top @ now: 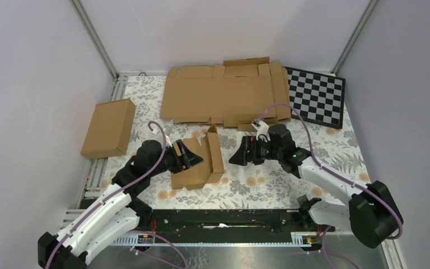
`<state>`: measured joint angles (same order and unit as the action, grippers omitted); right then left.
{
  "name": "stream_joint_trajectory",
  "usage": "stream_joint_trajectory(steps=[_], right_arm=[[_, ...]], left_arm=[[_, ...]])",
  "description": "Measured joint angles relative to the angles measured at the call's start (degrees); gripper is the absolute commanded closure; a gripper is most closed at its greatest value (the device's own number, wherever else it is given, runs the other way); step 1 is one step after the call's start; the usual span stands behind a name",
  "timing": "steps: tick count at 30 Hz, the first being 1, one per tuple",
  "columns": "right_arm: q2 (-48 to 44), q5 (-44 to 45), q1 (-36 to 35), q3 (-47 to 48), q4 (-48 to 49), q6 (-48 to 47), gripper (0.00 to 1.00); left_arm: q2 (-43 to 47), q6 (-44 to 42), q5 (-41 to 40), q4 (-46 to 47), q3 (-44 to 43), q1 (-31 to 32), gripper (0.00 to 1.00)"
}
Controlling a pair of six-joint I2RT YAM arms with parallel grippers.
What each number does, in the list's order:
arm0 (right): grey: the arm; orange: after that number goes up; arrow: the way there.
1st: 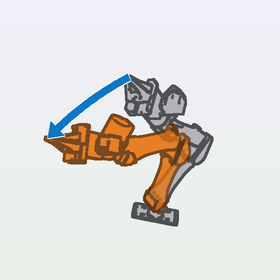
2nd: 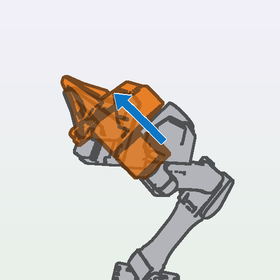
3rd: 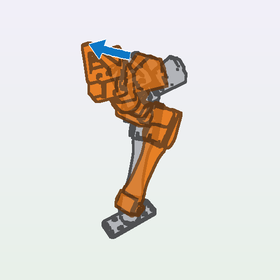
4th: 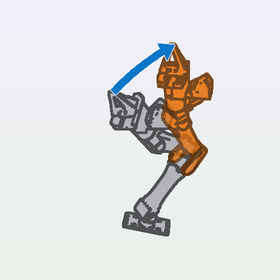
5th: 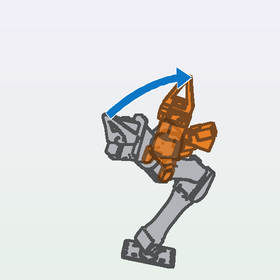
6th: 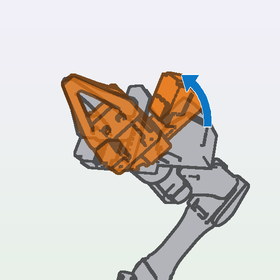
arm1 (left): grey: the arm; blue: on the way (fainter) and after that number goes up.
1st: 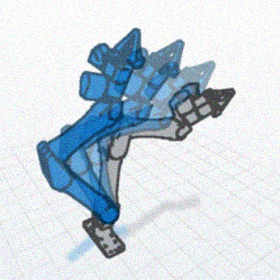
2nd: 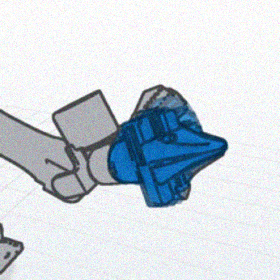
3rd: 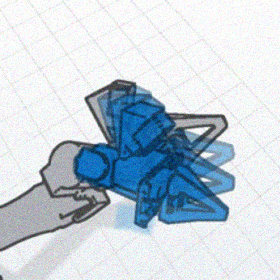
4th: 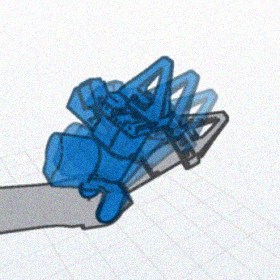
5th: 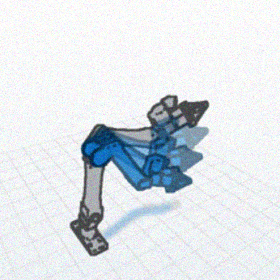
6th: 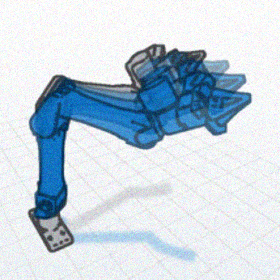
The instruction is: Fold the paper box
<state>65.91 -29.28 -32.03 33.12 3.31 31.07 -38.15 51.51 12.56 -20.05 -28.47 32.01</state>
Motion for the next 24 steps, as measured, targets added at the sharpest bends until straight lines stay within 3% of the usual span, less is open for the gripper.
stream_joint_trajectory(steps=[8,17,24], right_arm=[[7.74,-6.01,-4.11,0.0,7.63,3.37,0.06],[15.74,-6.08,-9.27,0.87,10.05,4.0,0.1],[17.84,-5.7,-10.36,0.94,11.78,5.53,0.0]], left_arm=[[-8.07,0.68,7.19,11.65,0.28,4.61,0.39],[-11.45,1.86,8.22,18.05,0.92,4.81,0.48],[-11.69,3.61,8.15,21.73,4.0,4.81,0.5]])
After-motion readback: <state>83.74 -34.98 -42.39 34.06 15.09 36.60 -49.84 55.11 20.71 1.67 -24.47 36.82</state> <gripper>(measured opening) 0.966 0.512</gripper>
